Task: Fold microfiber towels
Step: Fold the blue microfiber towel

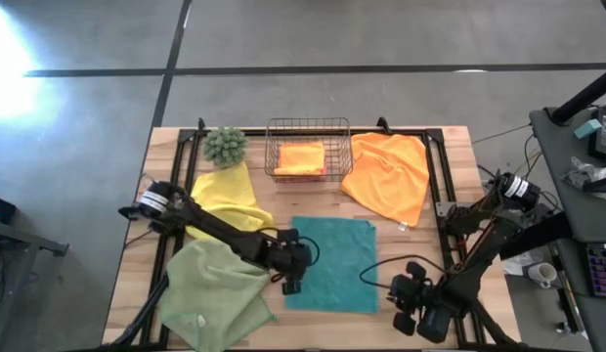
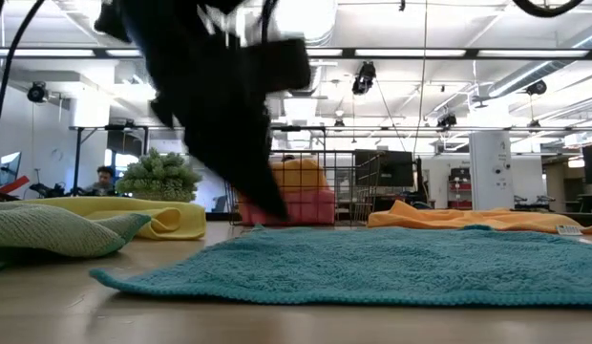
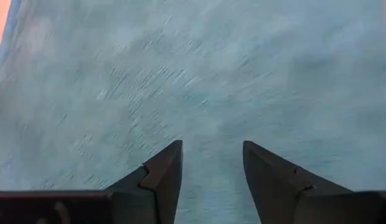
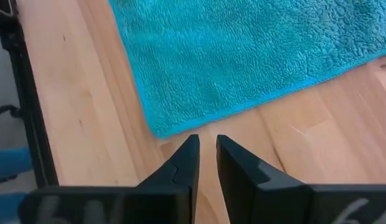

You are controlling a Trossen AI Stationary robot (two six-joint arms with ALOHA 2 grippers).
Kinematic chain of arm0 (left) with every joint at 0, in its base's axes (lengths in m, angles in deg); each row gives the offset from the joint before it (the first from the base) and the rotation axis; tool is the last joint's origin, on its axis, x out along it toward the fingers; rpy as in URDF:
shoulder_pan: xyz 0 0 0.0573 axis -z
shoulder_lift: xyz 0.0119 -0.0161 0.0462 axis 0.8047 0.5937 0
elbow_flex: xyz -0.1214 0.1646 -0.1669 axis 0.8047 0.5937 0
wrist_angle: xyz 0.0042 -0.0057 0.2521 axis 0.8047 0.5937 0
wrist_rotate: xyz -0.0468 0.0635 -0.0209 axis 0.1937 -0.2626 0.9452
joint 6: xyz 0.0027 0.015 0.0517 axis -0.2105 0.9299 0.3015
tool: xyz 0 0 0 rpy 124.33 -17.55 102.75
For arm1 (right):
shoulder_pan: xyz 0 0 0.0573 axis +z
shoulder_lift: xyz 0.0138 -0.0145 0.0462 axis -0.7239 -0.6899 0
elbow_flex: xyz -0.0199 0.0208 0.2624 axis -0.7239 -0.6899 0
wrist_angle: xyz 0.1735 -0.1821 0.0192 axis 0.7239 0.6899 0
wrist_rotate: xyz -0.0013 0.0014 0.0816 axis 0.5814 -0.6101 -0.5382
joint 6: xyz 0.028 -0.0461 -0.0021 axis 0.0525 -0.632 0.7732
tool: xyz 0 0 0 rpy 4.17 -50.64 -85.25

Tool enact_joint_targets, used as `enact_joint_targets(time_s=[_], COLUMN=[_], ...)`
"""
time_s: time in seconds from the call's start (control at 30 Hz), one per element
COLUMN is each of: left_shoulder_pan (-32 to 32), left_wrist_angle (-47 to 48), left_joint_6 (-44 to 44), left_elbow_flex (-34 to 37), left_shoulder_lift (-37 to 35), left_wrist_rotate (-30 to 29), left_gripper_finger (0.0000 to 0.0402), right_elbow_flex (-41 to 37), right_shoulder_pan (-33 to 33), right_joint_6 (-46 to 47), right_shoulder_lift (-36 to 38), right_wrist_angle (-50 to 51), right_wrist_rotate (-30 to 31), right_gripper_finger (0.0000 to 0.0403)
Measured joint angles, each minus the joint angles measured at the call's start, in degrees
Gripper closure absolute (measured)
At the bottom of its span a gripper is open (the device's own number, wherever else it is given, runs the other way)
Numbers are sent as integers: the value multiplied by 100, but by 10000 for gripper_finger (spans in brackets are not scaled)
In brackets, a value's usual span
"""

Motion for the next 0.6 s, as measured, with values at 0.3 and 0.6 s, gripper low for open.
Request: enact_joint_targets(time_s=[0.3,0.6], left_shoulder_pan=[239,1139], left_wrist_angle=[1645,2042], left_joint_6=[-178,156], left_elbow_flex=[-550,-1066], left_shoulder_lift=[-243,-215], left_wrist_rotate=[1195,680], left_gripper_finger=[249,249], right_elbow_flex=[236,210], right_shoulder_pan=[0,-6], right_joint_6=[-1231,-2520], right_shoulder_lift=[-2,-2], right_wrist_angle=[-124,-122], right_wrist_rotate=[-2,0], right_gripper_finger=[306,261])
